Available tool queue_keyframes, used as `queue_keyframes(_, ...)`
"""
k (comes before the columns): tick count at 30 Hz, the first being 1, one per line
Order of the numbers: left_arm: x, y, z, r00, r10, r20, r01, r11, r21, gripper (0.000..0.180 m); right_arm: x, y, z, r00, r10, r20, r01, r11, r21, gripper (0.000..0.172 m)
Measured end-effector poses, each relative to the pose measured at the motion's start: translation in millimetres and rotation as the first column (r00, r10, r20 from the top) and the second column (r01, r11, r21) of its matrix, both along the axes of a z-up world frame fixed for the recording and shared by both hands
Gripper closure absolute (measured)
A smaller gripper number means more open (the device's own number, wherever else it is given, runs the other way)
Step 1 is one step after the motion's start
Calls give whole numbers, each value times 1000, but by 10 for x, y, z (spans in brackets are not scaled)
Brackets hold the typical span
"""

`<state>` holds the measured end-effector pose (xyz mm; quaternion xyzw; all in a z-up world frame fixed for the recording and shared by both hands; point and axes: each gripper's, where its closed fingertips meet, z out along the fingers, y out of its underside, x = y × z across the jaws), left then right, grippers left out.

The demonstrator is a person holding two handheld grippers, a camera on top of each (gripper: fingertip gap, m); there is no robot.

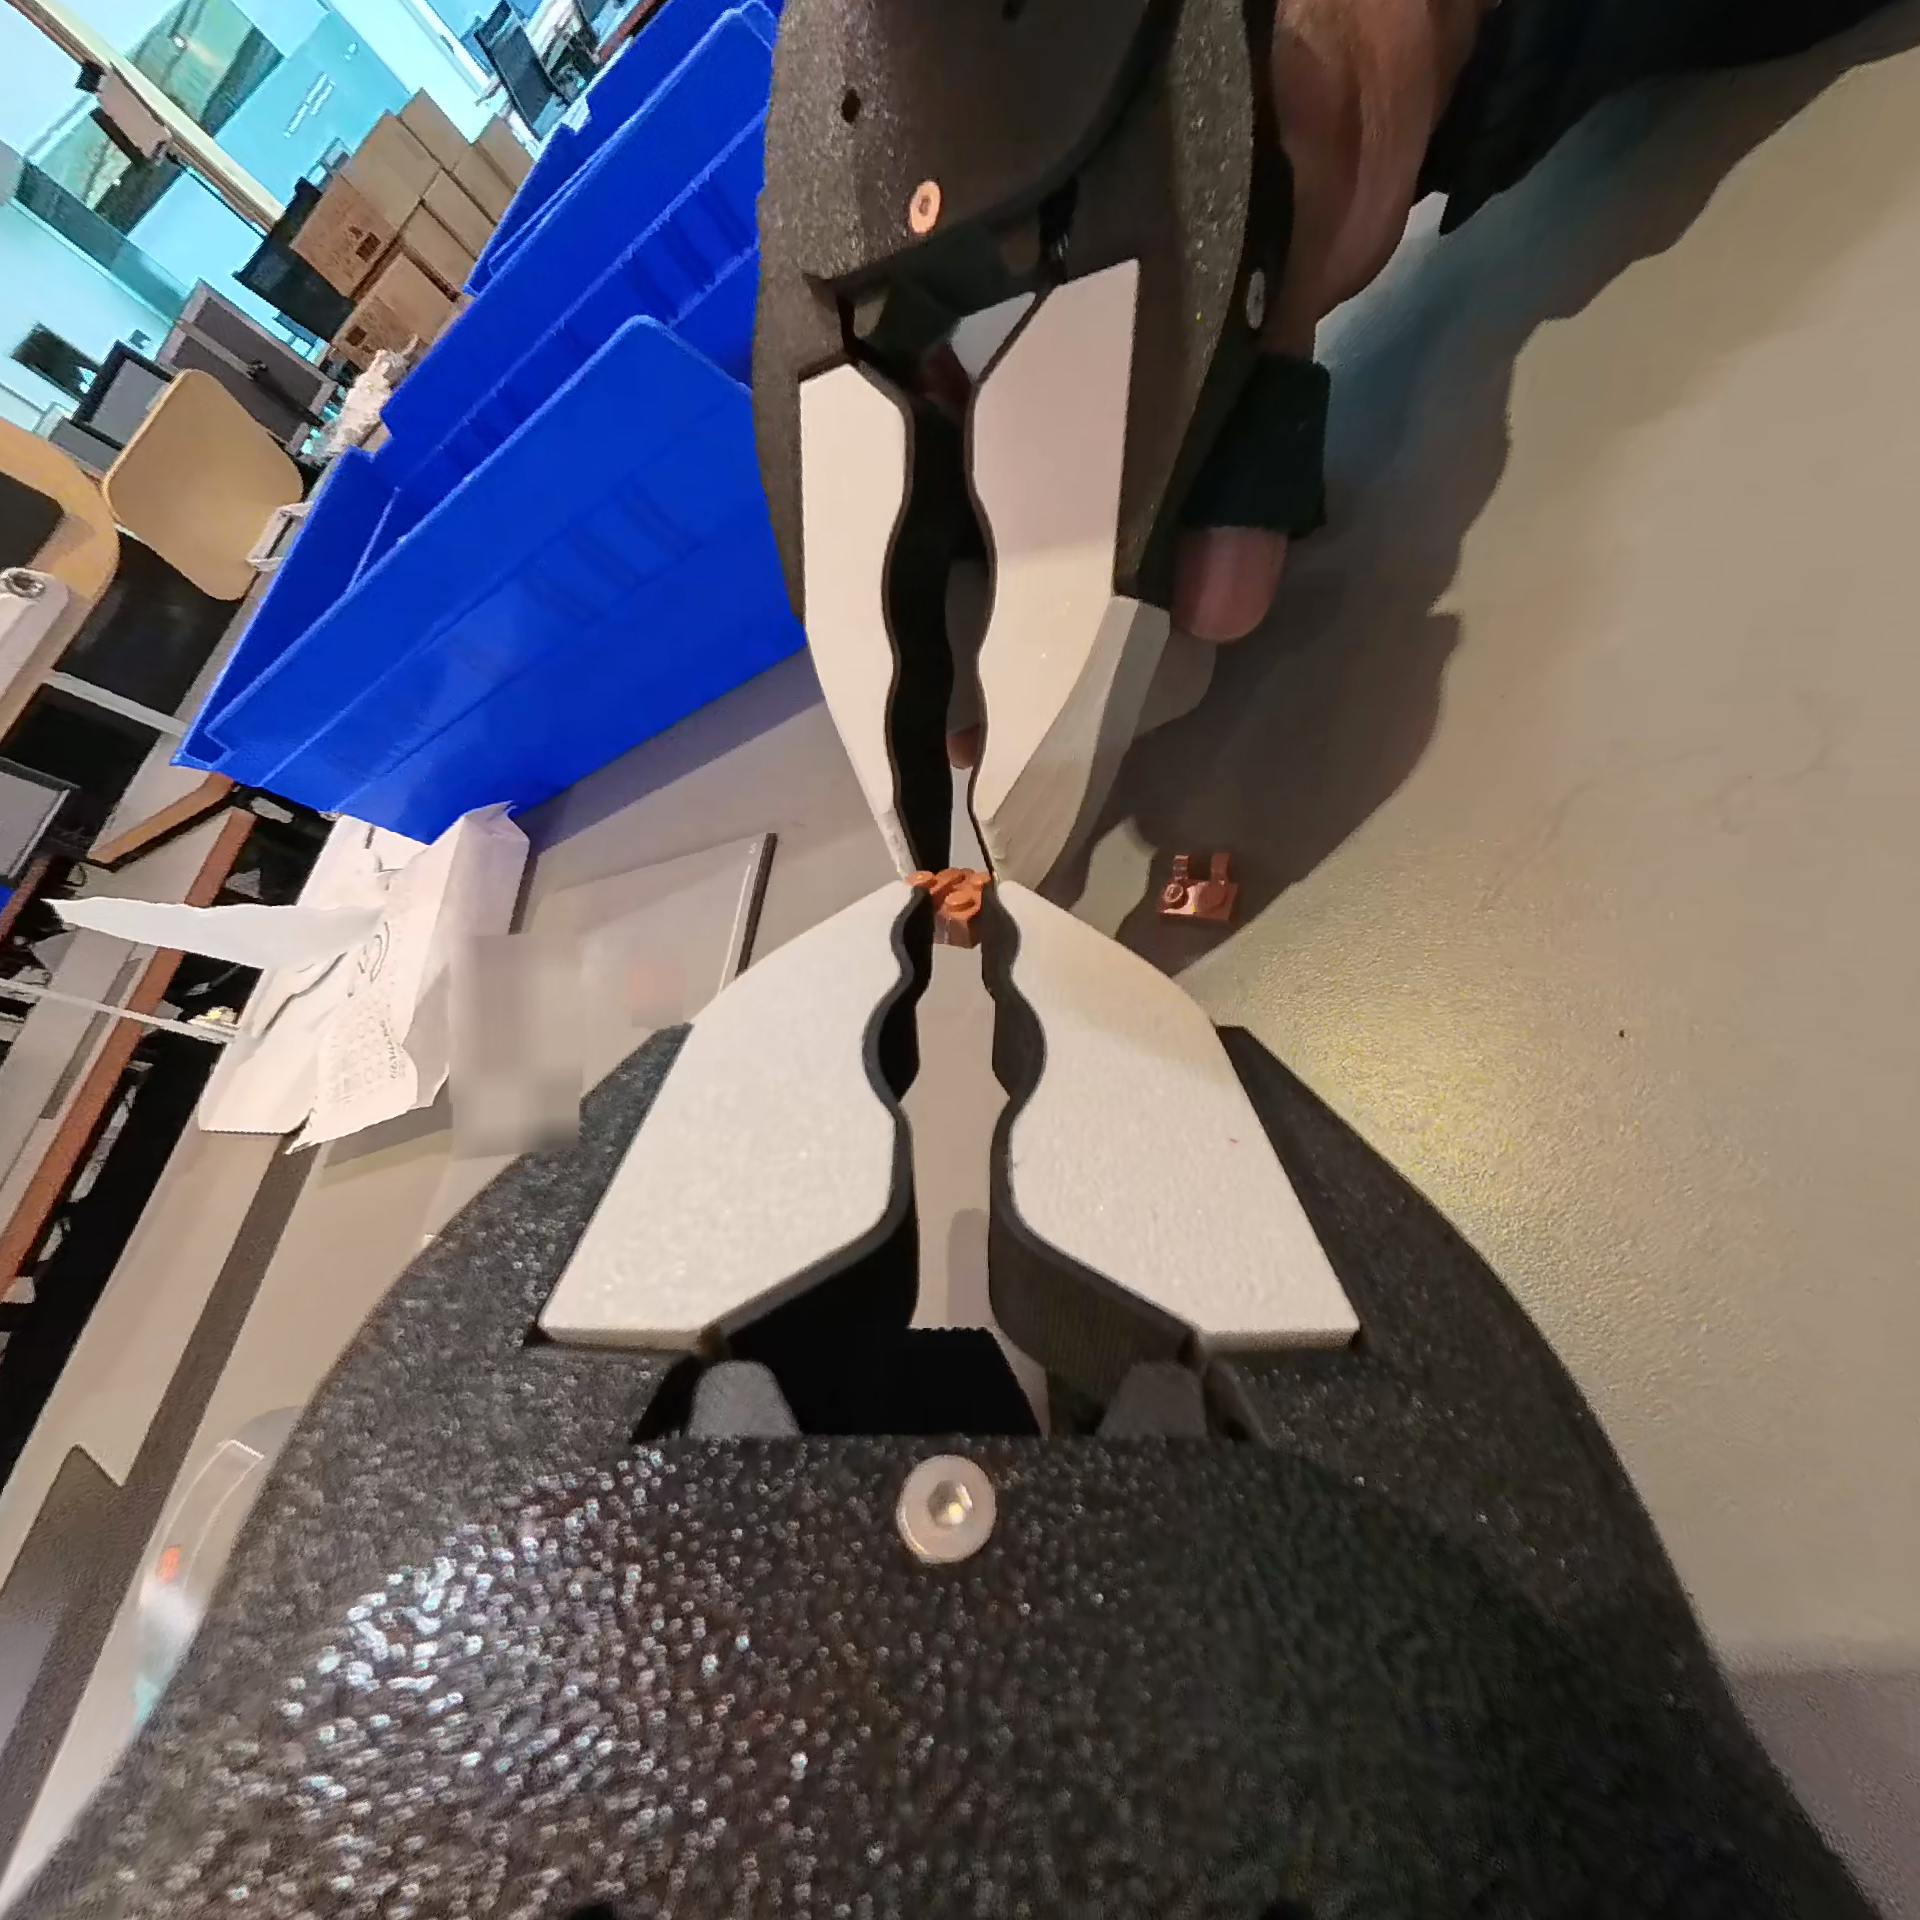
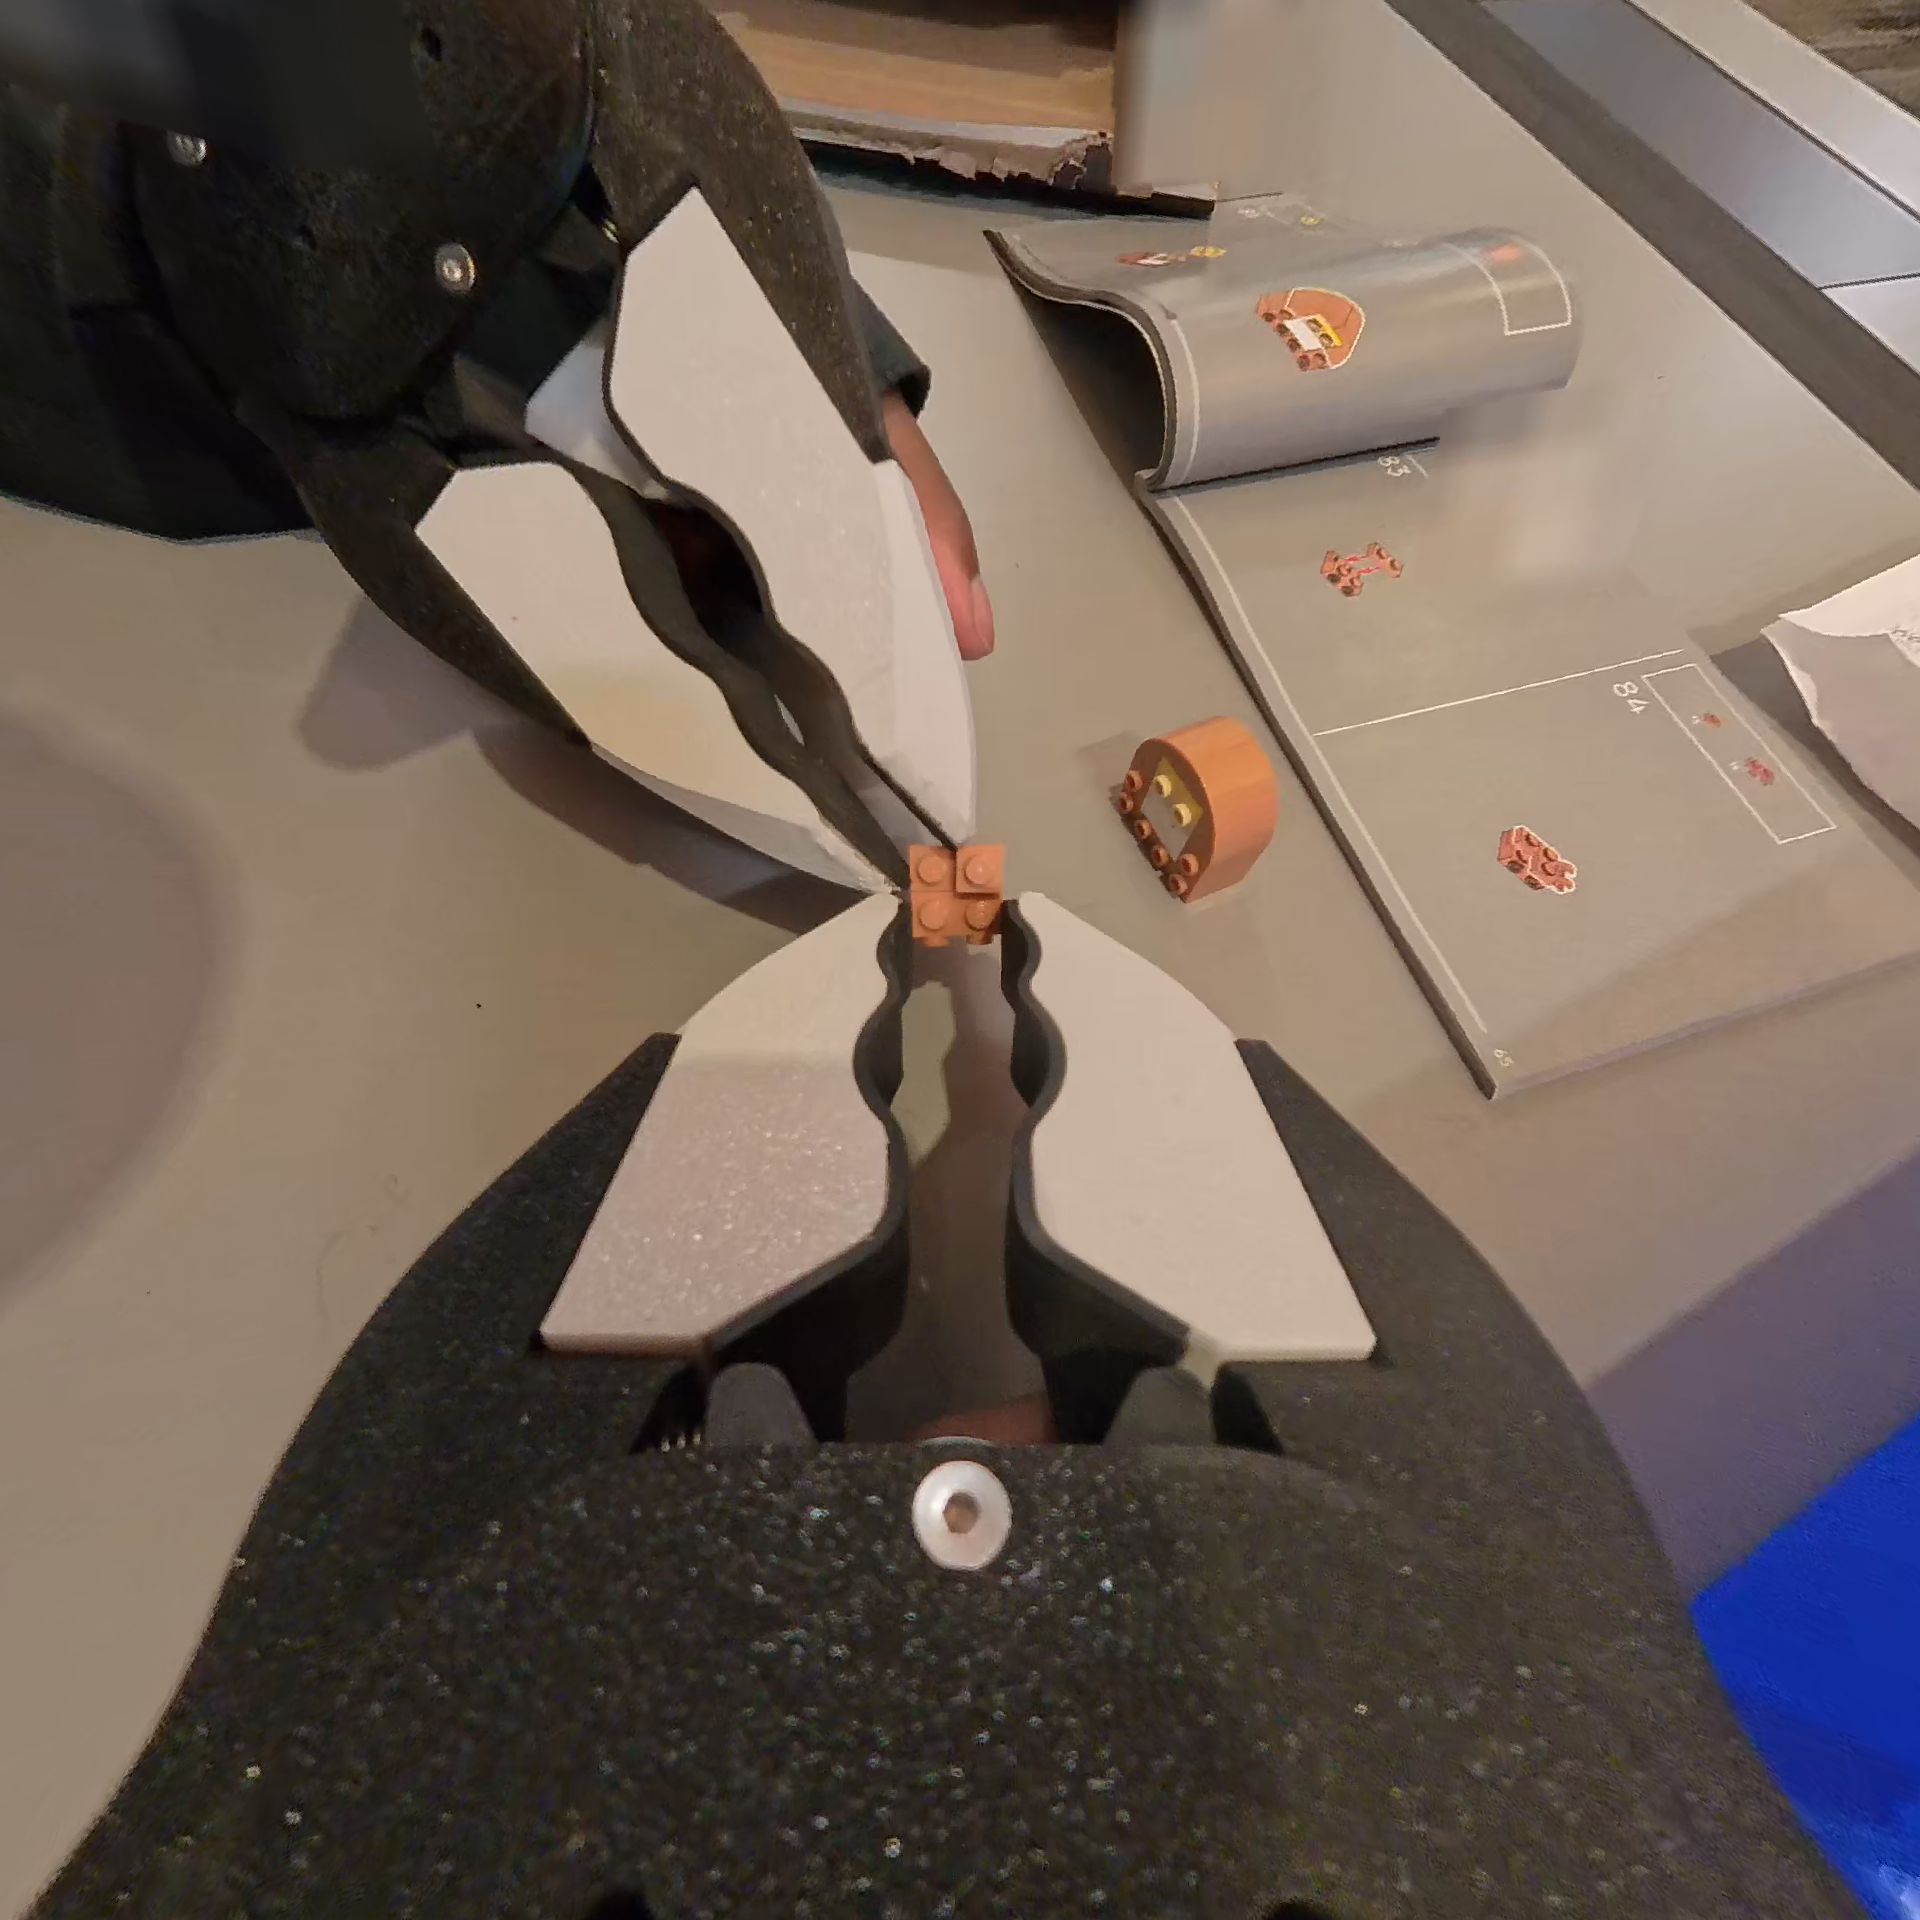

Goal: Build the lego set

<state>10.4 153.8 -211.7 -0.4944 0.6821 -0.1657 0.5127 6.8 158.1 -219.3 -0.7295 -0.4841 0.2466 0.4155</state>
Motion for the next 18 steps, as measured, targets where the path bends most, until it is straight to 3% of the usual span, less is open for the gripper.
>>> queue_keyframes(7,-3,-10,-5,1000,-12,-23,13,999,46,176,-5,2,3,1000,1,-7,-1,1000,-5,156)
queue_keyframes(13,-20,45,86,998,-5,69,11,995,-94,152,-17,-9,26,1000,12,-22,-12,1000,3,156)
queue_keyframes(18,-47,5,12,998,-53,38,59,983,-171,154,-39,-59,15,999,49,-11,-49,999,9,156)
